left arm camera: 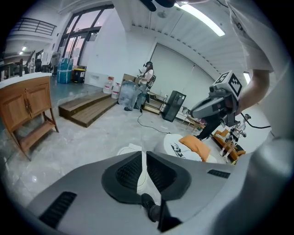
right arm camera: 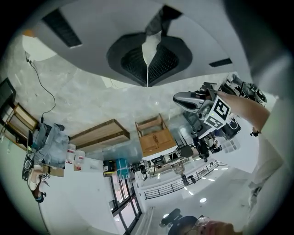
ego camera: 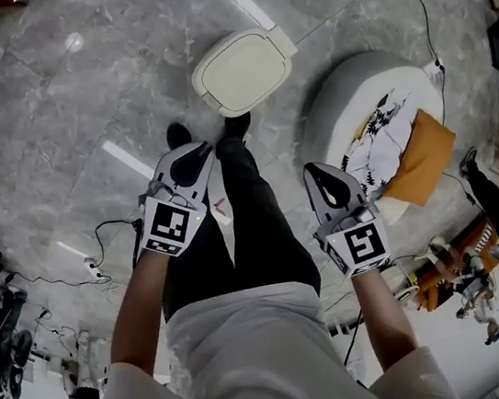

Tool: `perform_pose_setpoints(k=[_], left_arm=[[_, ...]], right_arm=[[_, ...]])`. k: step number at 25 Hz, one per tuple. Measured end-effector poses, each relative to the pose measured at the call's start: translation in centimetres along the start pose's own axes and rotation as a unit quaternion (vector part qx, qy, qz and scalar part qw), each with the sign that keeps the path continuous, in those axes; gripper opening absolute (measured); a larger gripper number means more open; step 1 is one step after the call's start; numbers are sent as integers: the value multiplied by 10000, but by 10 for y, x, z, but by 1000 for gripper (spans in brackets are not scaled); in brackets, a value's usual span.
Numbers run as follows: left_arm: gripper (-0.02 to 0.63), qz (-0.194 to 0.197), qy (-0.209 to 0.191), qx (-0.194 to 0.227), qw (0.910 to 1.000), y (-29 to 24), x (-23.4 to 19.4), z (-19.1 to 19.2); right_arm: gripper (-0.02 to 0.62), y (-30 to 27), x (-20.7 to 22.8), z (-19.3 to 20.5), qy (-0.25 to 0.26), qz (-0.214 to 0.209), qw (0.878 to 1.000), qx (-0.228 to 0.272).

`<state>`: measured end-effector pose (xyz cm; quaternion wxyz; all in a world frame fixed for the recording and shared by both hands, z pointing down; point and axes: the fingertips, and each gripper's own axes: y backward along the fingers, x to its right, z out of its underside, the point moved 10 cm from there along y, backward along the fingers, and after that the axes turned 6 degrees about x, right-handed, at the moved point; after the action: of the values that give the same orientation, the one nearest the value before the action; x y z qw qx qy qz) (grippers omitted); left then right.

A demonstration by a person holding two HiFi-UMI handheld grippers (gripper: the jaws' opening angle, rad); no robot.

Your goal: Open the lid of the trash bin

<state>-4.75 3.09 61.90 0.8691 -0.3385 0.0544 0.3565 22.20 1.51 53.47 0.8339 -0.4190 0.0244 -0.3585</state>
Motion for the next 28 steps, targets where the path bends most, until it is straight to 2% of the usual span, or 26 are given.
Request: perform_pose_setpoints(k=[8, 12, 22, 28], left_arm=[[23, 59, -26, -379, 9993, -48, -14, 52], [55, 198, 3, -595, 9980, -71, -21, 77], [83, 30, -235, -1083, 9938, -121, -40, 129], [115, -68, -375, -1597, 9864, -148, -47, 162]], right_arm=[[31, -43, 12, 37, -118, -261, 9993, -220], [31, -65, 16, 55, -262, -356, 9986, -297], [31, -105, 25, 94, -485, -527, 9965, -422], [31, -119, 30, 111, -579, -536, 9955, -531]])
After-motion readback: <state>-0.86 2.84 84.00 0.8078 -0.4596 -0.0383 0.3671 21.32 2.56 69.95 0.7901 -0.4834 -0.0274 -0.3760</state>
